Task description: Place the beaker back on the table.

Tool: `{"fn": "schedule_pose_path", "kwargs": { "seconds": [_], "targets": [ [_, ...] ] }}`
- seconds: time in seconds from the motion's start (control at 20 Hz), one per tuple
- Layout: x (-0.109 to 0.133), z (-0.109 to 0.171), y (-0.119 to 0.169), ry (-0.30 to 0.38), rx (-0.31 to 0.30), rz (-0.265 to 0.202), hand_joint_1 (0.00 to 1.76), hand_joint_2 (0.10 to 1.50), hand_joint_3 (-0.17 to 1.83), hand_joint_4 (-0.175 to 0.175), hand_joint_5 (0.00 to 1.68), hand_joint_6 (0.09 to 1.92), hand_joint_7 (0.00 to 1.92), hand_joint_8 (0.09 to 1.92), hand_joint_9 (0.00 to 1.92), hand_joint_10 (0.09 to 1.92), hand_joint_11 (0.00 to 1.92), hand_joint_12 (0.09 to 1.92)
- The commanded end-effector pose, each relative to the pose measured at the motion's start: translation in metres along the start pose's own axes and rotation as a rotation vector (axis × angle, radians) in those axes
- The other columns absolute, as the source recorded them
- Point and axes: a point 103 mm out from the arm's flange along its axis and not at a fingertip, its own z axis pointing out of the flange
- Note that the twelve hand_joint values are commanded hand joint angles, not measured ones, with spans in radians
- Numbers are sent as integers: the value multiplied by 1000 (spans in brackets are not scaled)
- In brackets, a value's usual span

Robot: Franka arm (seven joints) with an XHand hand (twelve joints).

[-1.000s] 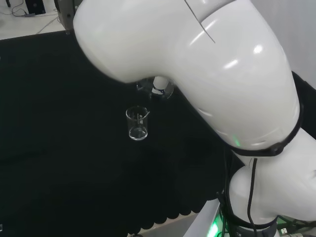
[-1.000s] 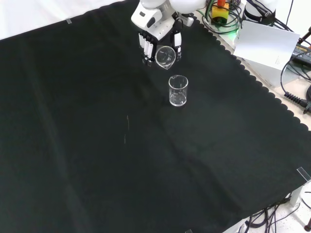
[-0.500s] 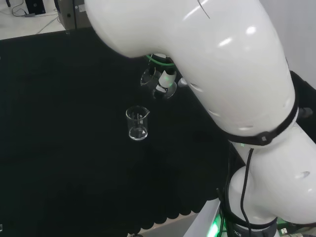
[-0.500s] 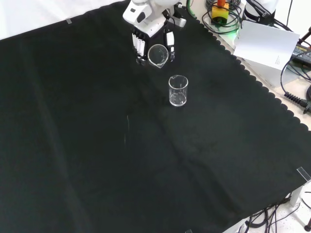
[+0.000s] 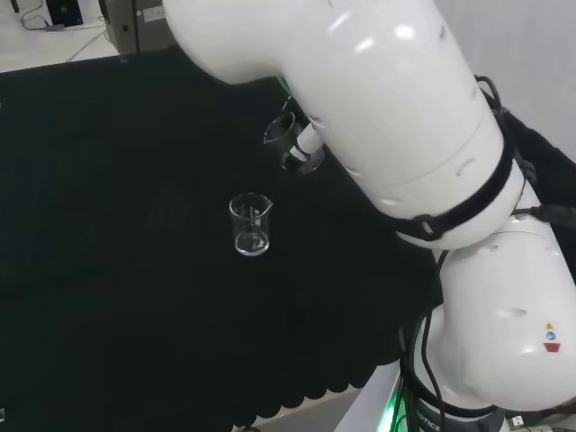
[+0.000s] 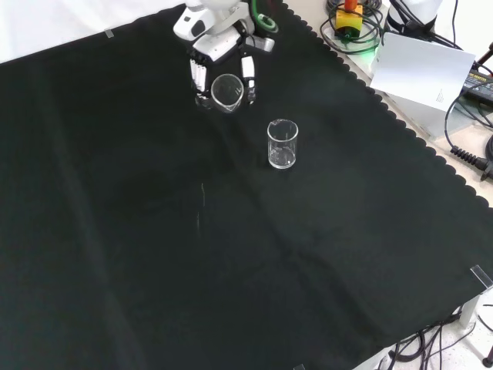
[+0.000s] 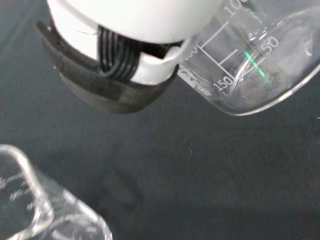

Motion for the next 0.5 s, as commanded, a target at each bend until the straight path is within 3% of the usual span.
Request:
{"fn": "schedule_pose_path", "kwargs": {
  "seconds": [0.05,0.5],
  "targets": [
    [-3,30,53,141,-47,-61,1525,939,6,-175,1250,534,1294,542,1622,87,1071,767],
    [-10,57,74,207,-39,-45,1522,955,7,-175,1202,623,1244,639,1606,87,1002,898]
  ]
}}
